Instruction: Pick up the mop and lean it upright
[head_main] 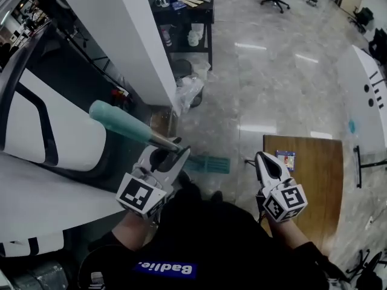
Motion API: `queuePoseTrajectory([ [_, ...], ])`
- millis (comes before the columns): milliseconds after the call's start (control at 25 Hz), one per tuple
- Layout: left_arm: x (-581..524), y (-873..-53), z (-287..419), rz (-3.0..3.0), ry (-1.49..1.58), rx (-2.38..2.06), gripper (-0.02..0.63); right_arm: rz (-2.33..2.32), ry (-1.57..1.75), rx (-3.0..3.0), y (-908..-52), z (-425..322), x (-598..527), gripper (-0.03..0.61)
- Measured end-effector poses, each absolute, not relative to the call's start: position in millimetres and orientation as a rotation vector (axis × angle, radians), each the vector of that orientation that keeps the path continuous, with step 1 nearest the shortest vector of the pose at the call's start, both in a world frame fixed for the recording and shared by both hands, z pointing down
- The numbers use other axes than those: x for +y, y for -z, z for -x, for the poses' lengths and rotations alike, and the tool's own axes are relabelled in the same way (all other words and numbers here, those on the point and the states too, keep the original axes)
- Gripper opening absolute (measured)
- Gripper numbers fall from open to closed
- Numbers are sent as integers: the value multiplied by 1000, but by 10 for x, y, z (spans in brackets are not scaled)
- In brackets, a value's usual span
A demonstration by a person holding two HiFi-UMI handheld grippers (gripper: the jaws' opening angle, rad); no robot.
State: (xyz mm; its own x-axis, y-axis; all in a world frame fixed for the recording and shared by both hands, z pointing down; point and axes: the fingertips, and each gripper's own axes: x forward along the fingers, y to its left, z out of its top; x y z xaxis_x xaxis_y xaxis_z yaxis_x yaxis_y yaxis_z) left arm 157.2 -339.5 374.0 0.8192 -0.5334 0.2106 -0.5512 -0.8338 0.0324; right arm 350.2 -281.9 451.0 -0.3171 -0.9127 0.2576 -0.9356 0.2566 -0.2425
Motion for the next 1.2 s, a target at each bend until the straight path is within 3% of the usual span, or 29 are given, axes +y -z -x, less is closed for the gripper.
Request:
queuePoseTrajectory([
  [680, -5098, -4115, -1823, -2930, -283, -475, 130, -1992, -459, -2265, -4222, -3377, -4656, 6],
  [1200, -5893, -4360, -1719, -2906, -388, -682, 132, -1756, -522, -2414, -4438, -3291, -5621, 6],
])
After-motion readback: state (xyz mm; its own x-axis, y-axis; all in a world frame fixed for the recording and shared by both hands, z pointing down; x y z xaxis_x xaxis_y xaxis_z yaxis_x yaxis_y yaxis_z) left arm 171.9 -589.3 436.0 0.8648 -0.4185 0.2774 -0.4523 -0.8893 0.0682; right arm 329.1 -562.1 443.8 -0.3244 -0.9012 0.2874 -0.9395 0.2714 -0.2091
